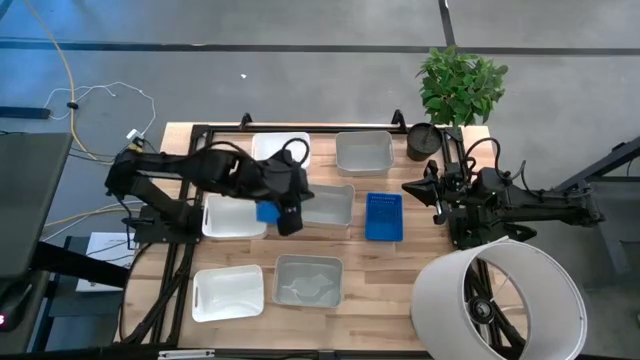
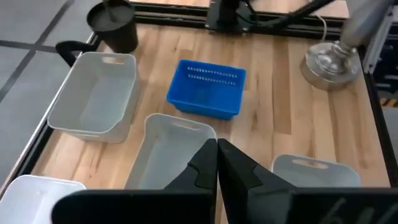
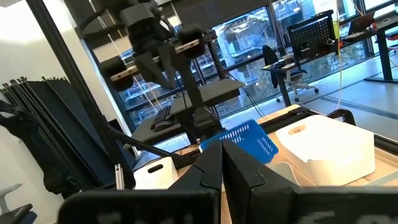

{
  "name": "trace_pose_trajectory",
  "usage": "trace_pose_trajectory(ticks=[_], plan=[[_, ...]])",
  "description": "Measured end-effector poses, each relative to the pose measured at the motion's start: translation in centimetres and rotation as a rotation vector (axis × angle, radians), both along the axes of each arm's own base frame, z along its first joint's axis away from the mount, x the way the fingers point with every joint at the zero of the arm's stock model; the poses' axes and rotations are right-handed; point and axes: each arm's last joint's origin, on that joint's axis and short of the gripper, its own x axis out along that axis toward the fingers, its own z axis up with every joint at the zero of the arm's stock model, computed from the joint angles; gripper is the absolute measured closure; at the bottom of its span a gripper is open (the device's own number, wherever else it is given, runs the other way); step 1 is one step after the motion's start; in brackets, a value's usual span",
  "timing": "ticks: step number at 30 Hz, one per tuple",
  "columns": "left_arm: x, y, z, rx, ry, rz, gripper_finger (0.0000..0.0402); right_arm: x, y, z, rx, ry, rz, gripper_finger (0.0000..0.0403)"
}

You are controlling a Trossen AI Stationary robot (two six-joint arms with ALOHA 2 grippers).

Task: Stack baskets by color
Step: Stack the blue bin into the middle right blue basket

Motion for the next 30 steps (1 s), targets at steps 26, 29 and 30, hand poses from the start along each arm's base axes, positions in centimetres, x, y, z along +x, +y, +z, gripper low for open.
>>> trace_pose_trajectory(ticks=[26,29,30], plan=[[-3.8,1.3,-8.7,-0.100,0.559,-0.229,0.0136,0.0,0.0,-0.3,-0.003,0.032,0.007,0.0403],[-2.8,1.0,-11.0,-0.107,0.641,-0.231,0.0120,0.0,0.0,-0.3,-0.003,0.033,0.007,0.0403],[-2.6,0.9,-11.7,-0.112,0.673,-0.226,0.0118,0.0,0.0,-0.3,-0.003,0.035,0.007,0.0403]])
